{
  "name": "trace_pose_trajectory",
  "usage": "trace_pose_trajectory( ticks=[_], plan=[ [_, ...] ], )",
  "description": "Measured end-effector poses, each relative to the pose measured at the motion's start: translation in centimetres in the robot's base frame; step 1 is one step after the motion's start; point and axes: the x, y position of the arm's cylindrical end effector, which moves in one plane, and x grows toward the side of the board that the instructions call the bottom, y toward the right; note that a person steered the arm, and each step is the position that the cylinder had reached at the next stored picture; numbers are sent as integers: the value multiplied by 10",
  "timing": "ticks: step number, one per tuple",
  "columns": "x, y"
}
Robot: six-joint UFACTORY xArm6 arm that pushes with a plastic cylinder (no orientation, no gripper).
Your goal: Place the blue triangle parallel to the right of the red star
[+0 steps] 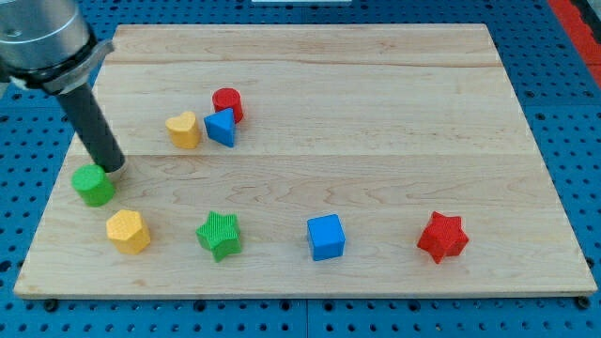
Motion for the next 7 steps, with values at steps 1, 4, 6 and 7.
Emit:
trace_pose_trajectory(
  ticks=[1,4,6,7],
  plan=[
    [24,-8],
    [36,2],
    [-30,32],
    [-58,61]
  ],
)
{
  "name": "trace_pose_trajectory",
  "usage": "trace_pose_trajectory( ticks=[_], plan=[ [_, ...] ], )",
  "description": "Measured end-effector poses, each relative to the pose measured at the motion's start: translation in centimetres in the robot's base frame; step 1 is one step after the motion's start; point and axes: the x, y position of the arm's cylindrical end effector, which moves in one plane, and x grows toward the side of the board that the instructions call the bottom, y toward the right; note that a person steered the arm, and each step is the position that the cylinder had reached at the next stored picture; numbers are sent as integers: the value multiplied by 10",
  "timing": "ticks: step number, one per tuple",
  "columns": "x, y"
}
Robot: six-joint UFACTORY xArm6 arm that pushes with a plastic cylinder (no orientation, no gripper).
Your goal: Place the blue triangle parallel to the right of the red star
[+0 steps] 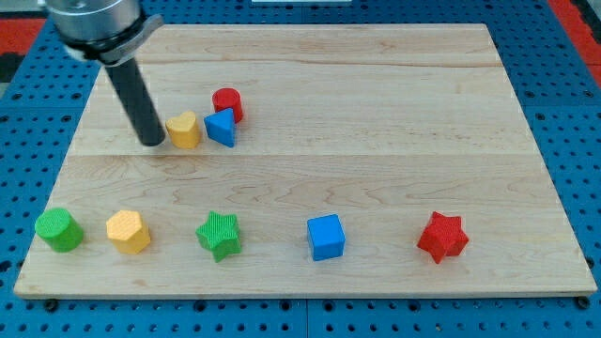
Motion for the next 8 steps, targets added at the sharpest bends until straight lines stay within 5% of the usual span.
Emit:
trace_pose_trajectory(
  ticks=[3,5,8],
  plan=[
    [-4,124],
    [15,105],
    [56,203]
  ],
)
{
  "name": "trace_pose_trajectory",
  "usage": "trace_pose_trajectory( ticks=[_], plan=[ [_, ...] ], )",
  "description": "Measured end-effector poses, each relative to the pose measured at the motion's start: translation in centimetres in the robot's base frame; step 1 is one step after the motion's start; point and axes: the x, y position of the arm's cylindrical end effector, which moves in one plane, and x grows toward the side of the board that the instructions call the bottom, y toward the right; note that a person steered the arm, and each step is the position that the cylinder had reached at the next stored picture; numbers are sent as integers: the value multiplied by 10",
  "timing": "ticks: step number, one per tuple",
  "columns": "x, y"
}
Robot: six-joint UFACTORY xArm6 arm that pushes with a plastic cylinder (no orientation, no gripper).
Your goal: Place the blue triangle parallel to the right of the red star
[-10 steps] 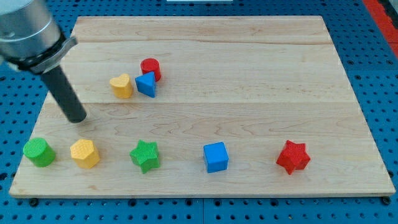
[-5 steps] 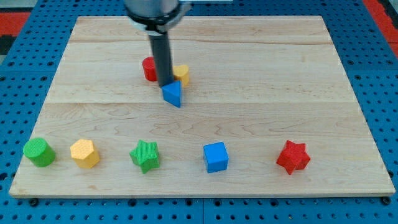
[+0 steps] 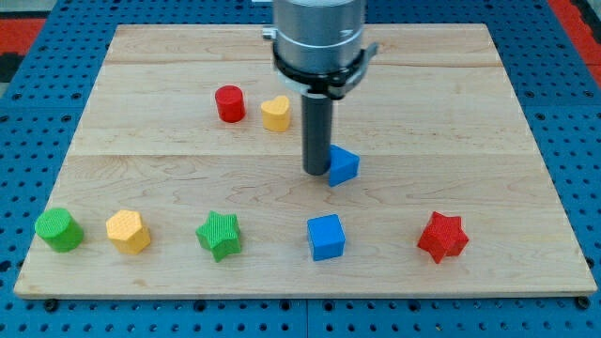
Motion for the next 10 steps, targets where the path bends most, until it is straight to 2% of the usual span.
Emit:
trace_pose_trajectory(
  ticks=[2,4,6,7,9,10],
  plan=[
    [2,95],
    [-22,166],
    [-55,179],
    [-38,194],
    [-46,218],
    [-17,214]
  ],
)
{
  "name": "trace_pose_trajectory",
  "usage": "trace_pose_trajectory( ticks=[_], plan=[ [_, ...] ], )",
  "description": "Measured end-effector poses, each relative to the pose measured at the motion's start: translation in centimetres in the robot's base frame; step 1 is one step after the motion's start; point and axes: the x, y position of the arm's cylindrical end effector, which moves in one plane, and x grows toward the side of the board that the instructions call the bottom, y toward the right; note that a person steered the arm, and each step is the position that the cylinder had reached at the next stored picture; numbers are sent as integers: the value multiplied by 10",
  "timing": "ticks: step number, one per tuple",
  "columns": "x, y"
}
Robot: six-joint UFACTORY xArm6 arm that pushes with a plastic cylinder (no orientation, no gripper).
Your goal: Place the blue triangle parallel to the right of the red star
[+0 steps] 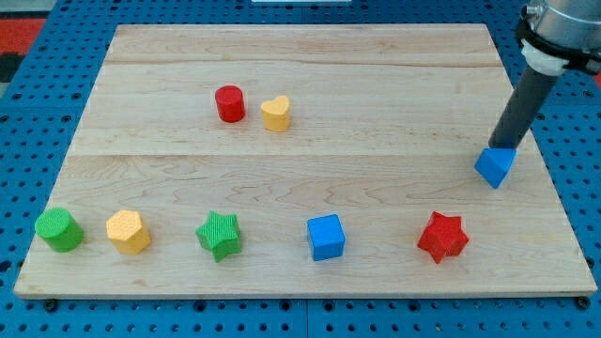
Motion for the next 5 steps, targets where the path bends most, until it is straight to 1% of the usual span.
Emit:
trace_pose_trajectory(
  ticks=[1,2,3,4,5],
  plan=[
    [9,-4],
    [1,-11],
    [6,-18],
    [16,-25],
    [38,-25]
  ],
)
